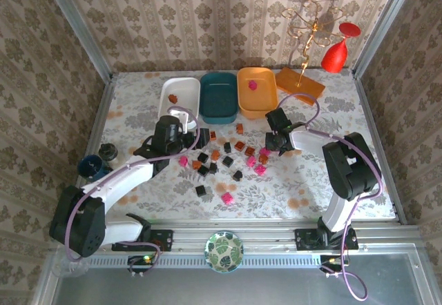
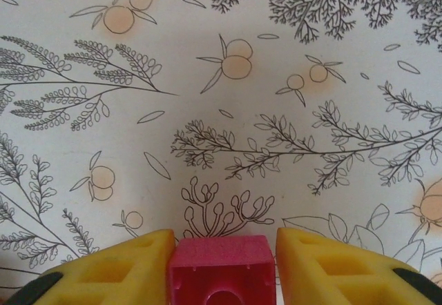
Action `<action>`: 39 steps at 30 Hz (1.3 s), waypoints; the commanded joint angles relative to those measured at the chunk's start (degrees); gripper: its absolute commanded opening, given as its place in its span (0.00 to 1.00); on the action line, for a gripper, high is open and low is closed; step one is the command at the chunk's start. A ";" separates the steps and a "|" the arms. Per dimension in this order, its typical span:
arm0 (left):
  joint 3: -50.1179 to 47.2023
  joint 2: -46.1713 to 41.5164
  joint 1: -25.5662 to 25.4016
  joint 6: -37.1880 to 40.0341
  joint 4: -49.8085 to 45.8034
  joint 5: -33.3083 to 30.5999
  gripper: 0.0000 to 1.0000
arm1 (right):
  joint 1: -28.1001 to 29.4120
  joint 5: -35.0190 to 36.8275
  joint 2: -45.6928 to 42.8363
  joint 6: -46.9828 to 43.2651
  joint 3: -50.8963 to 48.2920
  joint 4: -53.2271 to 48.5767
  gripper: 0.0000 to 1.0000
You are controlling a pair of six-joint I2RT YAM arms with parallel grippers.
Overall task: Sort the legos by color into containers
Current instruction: Pick up the lego from the center of the table, then place the lego in the container.
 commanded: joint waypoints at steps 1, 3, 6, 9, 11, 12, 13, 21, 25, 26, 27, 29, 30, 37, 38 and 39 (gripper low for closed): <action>-0.14 -1.28 -0.46 -0.35 0.15 -1.30 0.86 | -0.36 -0.83 0.78 -0.03 0.17 -1.54 0.38; -0.21 -1.28 -0.55 -0.17 -0.15 -1.50 0.87 | -0.45 -0.60 -0.55 -0.30 0.34 -1.49 0.36; -0.37 -1.62 -0.55 0.12 -1.00 -2.05 0.87 | -0.60 -0.16 -3.85 -0.80 1.17 -1.35 0.33; -0.98 -2.64 -0.55 0.26 -1.33 -2.92 0.87 | -0.78 -1.03 -7.52 -1.30 2.19 1.02 0.33; -1.33 -3.24 -0.46 0.55 -1.65 -3.46 0.87 | -0.77 -2.28 -8.83 -1.63 3.80 3.22 0.33; -1.36 -3.51 -0.46 0.68 -2.03 -3.74 0.87 | -0.80 -2.75 -8.92 -1.83 5.15 4.20 0.33; -1.44 -3.80 -0.46 0.81 -2.45 -3.92 0.88 | -0.74 -2.88 -8.56 -1.97 6.64 5.04 0.33; -3.37 -7.90 -0.37 0.98 -5.69 -4.47 0.88 | -2.82 0.81 5.47 -3.24 23.98 10.43 0.33; -3.47 -9.99 -0.37 1.32 -9.46 -5.31 0.88 | -5.03 1.08 17.16 -1.92 36.31 8.22 0.34; -3.47 -10.36 -0.37 1.37 -10.47 -5.58 0.88 | -5.55 0.88 19.77 -1.65 39.34 7.12 0.35; -3.52 -10.74 -0.38 1.24 -11.63 -6.00 0.88 | -5.97 0.76 22.55 -1.27 42.79 5.59 0.36; -3.72 -11.28 -0.37 1.18 -13.68 -6.72 0.88 | -6.68 0.50 27.20 -1.01 48.84 2.94 0.41; -3.85 -11.51 -0.37 1.16 -14.54 -6.99 0.88 | -6.94 0.18 29.13 -0.84 51.53 1.56 0.46; -6.06 -11.83 -0.13 0.98 -17.14 -7.77 0.89 | -5.83 -6.18 26.27 -4.12 53.40 -1.83 0.70; -6.47 -11.76 -0.11 1.07 -17.36 -7.88 0.88 | -5.29 -6.30 24.04 -4.81 50.95 -1.44 0.71; -6.75 -11.66 -0.02 1.13 -17.97 -8.15 0.88 | -4.44 -6.24 20.71 -5.58 46.96 -0.20 0.72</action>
